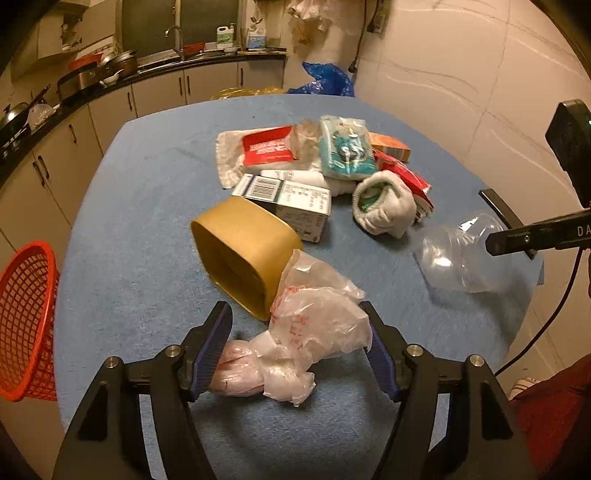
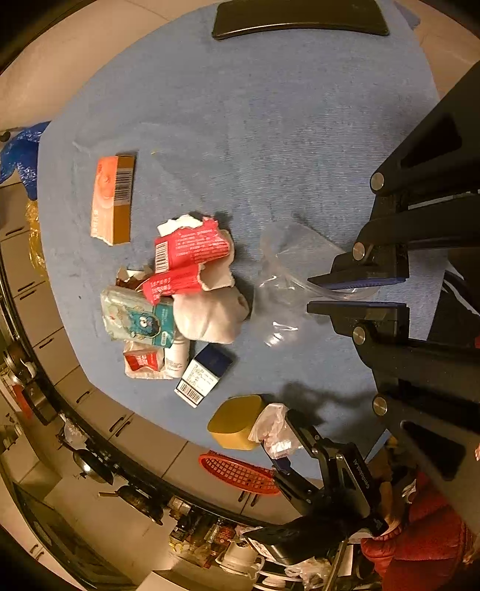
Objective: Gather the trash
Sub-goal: 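Carry both bags to the orange basket and open both tools to drop them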
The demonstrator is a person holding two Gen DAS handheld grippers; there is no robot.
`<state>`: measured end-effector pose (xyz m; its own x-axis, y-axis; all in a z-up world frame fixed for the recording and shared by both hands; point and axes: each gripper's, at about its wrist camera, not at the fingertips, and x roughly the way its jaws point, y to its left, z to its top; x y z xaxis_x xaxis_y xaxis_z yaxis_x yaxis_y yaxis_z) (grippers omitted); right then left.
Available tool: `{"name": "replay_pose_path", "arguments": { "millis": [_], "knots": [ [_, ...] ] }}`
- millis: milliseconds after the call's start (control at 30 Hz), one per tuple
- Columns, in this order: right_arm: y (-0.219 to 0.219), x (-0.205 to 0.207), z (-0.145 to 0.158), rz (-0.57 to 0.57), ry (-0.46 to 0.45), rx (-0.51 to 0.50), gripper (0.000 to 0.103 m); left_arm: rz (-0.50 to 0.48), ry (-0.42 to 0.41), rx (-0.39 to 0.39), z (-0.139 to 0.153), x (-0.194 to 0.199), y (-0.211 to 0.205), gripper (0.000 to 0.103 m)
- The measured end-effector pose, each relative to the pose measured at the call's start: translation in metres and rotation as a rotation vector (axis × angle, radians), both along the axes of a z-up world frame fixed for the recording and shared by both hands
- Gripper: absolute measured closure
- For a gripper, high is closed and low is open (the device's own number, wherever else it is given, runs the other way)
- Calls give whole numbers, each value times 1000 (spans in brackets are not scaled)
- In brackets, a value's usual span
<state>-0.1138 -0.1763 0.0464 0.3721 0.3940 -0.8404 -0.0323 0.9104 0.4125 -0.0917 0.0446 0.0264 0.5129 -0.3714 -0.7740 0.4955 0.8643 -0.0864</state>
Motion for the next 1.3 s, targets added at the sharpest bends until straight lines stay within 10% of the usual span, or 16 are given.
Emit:
{"name": "replay_pose_path", "arguments": {
  "millis": [267,700,1300],
  "knots": [
    [2,-4,11,29,-47,-1,98,-44,21,7,0,-5,-5,73],
    [13,-4,50,55,-152,-22,98,-56,-56,-87,48,-16,4,73],
    [149,45,108,303,-284,36,98,313,-162,-124,98,-4,153,72]
  ]
}}
